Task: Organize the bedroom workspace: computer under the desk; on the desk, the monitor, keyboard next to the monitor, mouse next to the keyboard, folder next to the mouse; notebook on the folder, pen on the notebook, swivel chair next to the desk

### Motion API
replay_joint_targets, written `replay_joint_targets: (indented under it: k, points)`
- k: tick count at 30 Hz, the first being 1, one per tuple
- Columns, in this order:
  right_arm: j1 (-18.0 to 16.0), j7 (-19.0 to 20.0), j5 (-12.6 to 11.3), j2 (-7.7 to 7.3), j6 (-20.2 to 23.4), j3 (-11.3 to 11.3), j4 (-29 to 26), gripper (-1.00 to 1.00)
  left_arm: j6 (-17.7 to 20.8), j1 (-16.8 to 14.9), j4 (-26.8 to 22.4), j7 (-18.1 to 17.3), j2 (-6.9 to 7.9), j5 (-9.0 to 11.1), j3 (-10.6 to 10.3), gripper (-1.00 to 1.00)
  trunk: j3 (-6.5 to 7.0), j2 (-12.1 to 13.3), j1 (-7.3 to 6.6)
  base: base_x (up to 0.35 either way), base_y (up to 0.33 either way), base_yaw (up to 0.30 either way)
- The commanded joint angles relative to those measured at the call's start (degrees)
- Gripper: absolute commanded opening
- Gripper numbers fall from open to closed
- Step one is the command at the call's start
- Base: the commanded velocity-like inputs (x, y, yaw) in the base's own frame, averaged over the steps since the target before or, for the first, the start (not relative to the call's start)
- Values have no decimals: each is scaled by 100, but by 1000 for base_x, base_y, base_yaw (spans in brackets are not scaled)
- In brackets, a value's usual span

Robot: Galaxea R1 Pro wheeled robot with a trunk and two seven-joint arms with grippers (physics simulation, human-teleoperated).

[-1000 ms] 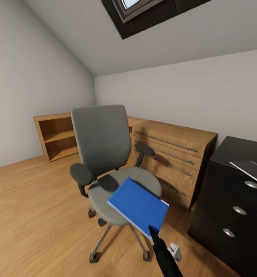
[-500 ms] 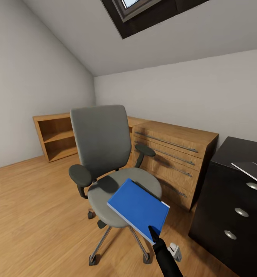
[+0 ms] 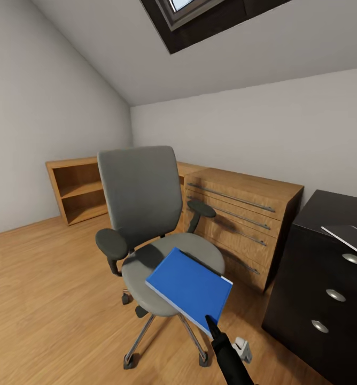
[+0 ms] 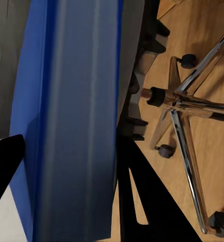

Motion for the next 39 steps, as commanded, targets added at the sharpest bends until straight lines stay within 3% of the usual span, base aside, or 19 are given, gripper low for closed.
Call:
replay_joint_targets:
  k: [1, 7, 15, 26, 29, 39]
  points:
    - [1, 17, -56, 1, 9, 1, -2, -100, 30, 2, -14, 35, 2, 60, -6, 100, -4, -2, 0, 0, 0, 0]
    - [1, 23, -50, -2, 9, 1, -2, -100, 29, 2, -14, 31, 3, 60, -6, 100, -4, -2, 0, 0, 0, 0]
    - [1, 53, -47, -10, 5, -3, -17, -100, 26, 2, -14, 35, 5, 60, -6, 100, 173, 9, -21, 0, 0, 0]
    - [11, 60, -39, -52, -20, -23, -751, -100, 30, 2, -14, 35, -2, 68, 0, 100, 371, 450, -263, 0, 0, 0]
    - [39, 37, -25, -55, -25, -22, -1233, -100, 31, 2, -14, 35, -3, 69, -1, 100, 425, 570, -328, 0, 0, 0]
    - [112, 35, 242, -61, -26, -25, -1669, -100, 31, 2, -14, 26, -4, 70, -6, 100, 604, 972, -548, -197, 0, 0]
